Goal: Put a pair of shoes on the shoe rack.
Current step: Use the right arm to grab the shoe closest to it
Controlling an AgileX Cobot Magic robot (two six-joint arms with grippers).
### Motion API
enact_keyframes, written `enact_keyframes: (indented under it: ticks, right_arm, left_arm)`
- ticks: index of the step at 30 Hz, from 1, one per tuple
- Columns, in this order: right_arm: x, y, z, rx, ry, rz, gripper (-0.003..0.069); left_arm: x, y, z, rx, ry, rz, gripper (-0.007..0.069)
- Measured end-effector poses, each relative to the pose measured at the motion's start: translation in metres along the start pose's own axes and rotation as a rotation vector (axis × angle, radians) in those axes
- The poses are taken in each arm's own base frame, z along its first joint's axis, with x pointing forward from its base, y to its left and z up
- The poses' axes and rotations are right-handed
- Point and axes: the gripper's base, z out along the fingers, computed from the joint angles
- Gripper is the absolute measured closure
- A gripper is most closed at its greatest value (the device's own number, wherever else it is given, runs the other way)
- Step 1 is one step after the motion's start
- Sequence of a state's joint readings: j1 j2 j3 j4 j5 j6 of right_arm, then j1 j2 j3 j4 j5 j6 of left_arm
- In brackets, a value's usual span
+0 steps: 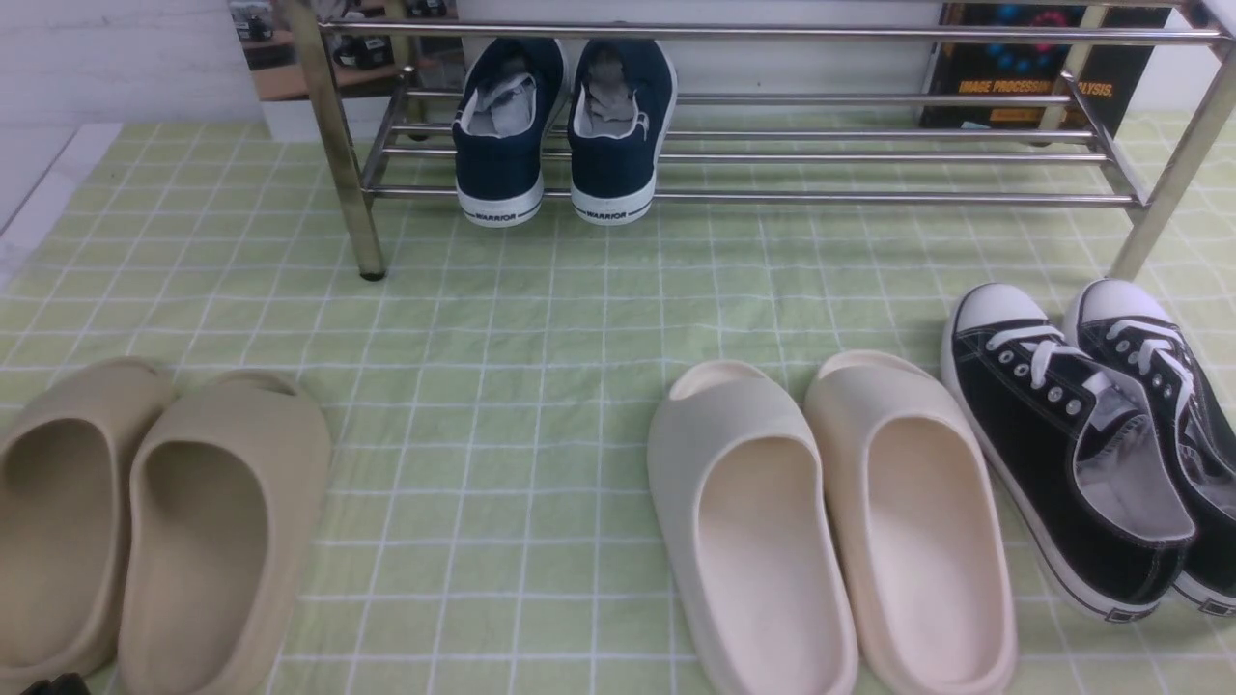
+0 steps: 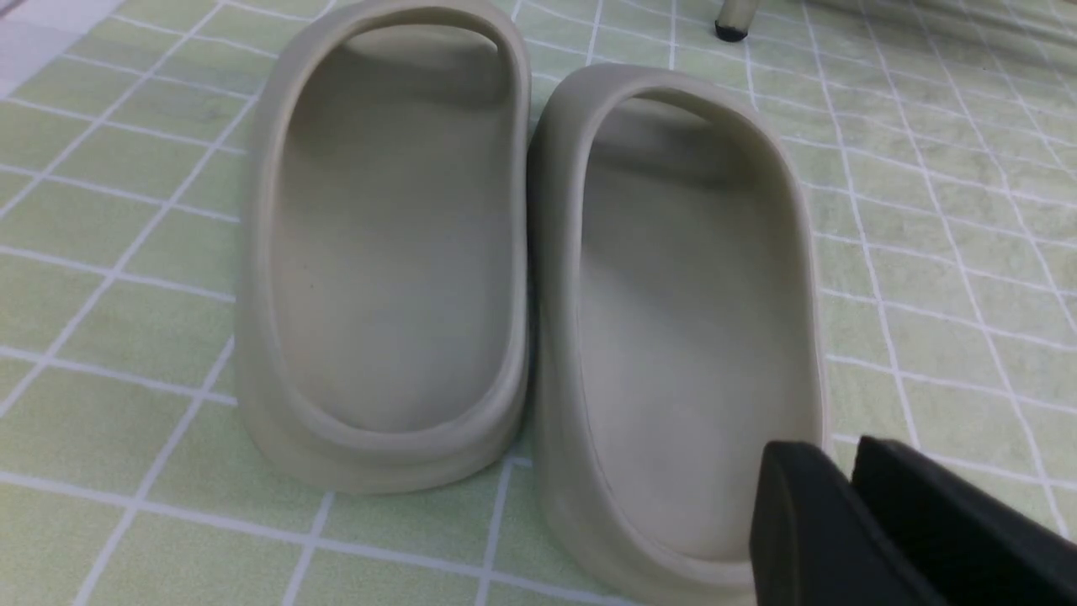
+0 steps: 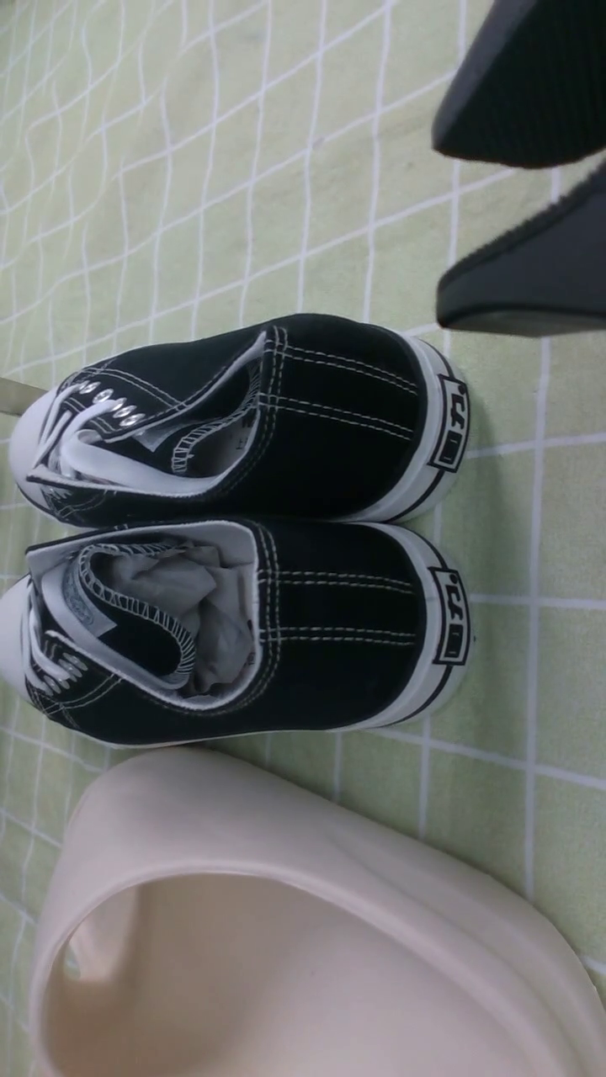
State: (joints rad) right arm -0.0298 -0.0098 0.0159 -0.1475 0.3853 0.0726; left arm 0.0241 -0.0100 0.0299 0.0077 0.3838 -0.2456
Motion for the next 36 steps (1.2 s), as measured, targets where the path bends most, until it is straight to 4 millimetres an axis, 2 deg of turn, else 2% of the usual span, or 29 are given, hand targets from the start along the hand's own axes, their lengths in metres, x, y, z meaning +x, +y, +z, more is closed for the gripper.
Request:
enact_keyframes:
  ticks: [9,13,17,21,25,31,36]
  right_arm:
    - [0.000,0.000,0.000,-0.005,0.000,0.011,0.0413]
    - [0.000,0.004,0.000,-0.048,0.004,0.126,0.0413]
    - [-0.001,0.012,-0.001,-0.132,0.014,0.396,0.0413]
    - [-0.003,0.023,-0.002,-0.255,0.061,0.837,0.0413]
    - [-0.006,0.029,-0.004,-0.333,0.100,1.088,0.0413]
    - [-0.009,0.028,-0.004,-0.342,0.067,1.119,0.0420]
    - [-0.009,0.027,-0.004,-0.338,0.035,1.007,0.0420]
  left_arm:
    - [0.000,0.000,0.000,0.000,0.000,0.000,0.0515]
    - [0.000,0.000,0.000,0.000,0.000,0.000,0.0512]
    - [0.000,0.000,0.000,0.000,0.000,0.000,0.0508]
    - [0.000,0.000,0.000,0.000,0.000,0.000,0.0505]
    - [0.000,0.000,0.000,0.000,0.000,0.000,0.0501]
    - [0.000,0.000,0.000,0.000,0.000,0.000,0.0498]
    - [0.000,0.000,0.000,0.000,0.000,0.000,0.0496]
